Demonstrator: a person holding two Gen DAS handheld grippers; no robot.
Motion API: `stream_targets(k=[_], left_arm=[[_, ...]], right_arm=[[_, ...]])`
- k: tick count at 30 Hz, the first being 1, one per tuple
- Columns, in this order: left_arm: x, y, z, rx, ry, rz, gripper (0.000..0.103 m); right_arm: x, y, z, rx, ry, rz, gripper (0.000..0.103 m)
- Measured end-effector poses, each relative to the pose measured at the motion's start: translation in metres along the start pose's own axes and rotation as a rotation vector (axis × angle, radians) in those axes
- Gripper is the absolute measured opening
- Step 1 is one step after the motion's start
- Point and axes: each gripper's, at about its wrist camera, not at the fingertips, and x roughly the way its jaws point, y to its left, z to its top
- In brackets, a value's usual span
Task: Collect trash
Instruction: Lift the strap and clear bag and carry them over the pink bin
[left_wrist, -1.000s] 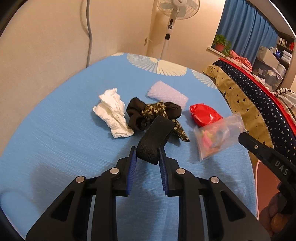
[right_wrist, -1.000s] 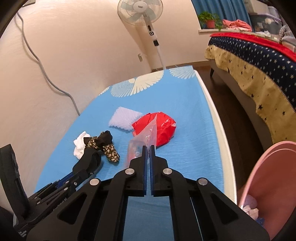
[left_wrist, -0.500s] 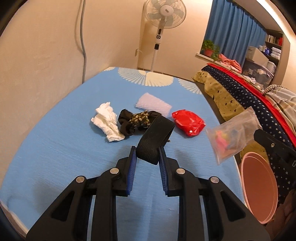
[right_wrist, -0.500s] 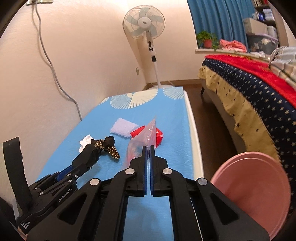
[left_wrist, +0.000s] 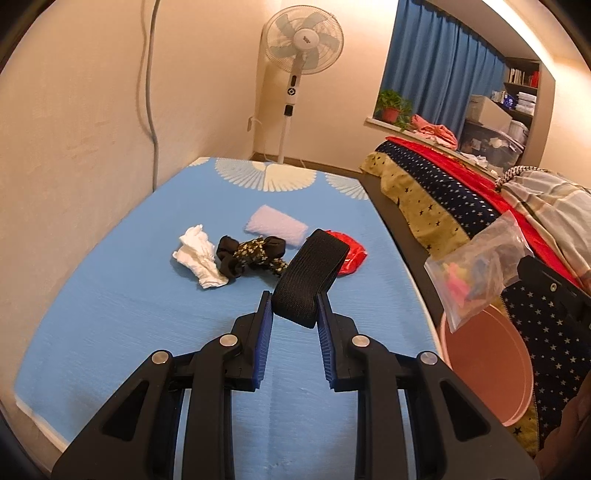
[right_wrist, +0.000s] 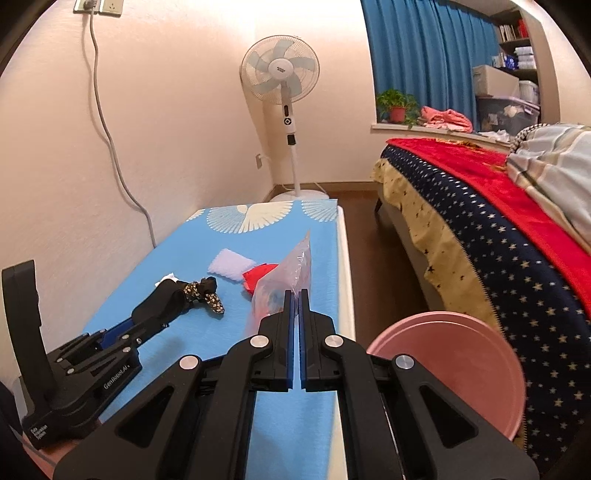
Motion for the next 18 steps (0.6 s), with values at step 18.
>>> stream_targets(k=[18], left_arm=[[-0.013,-0.034,-0.004,0.074,-0.02,-0.069,0.024]], right_arm=[[-0.04,-0.026,0.002,0.004,-0.035,-0.1,0.002]])
